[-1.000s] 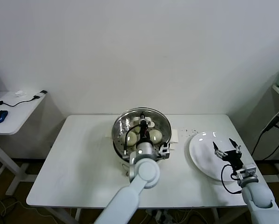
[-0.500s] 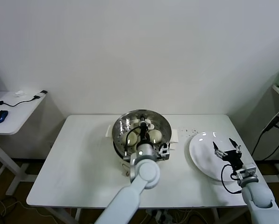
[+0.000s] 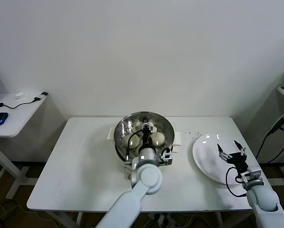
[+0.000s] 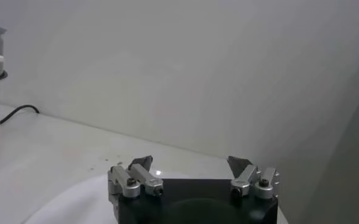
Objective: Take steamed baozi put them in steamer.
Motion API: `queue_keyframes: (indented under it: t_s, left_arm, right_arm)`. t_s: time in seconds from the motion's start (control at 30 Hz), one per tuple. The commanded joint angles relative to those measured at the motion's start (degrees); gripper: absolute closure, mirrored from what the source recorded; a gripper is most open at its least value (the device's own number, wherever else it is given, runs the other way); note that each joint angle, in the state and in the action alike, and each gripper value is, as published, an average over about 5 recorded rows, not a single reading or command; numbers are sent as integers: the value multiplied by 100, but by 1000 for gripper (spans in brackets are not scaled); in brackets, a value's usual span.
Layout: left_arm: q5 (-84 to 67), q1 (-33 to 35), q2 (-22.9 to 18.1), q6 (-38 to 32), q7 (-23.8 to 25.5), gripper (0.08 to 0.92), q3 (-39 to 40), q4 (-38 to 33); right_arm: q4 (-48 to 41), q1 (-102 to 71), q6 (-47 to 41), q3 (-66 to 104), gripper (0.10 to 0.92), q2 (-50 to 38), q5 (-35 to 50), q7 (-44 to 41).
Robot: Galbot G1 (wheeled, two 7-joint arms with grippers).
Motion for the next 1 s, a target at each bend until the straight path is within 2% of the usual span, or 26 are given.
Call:
queue_keyframes:
  t_s: [0.03, 0.3, 0.53, 0.63, 0.8, 0.9, 1.0]
  left_arm:
    - [-47, 111, 388, 32, 242, 654, 105, -800]
    - [-269, 596, 869, 51, 304, 420, 128, -1854]
    - [-1066, 1146, 1333, 13, -114, 227, -179, -2739]
    - [-1909, 1519, 1721, -279, -632, 187, -628, -3077]
    - [-3665, 2251, 2308, -1213, -1878, 177, -1691, -3426]
    - [-5061, 2686, 2351, -1882, -2487, 177, -2549, -3457]
    - [-6440, 3172, 2180, -2566, -2828, 177, -3536, -3461]
  right_arm:
    - [-9, 12, -9, 10, 203, 8, -5, -16]
    - [-7, 16, -28, 35, 203, 17, 2, -37]
    - [110, -15, -274, 123, 203, 22, -58, -45]
    - [193, -56, -432, 185, 203, 15, -119, -139]
    - [294, -119, -544, 289, 203, 57, -93, -203]
    - [330, -139, -503, 318, 203, 109, -55, -212]
    - [402, -150, -479, 340, 203, 181, 11, -201]
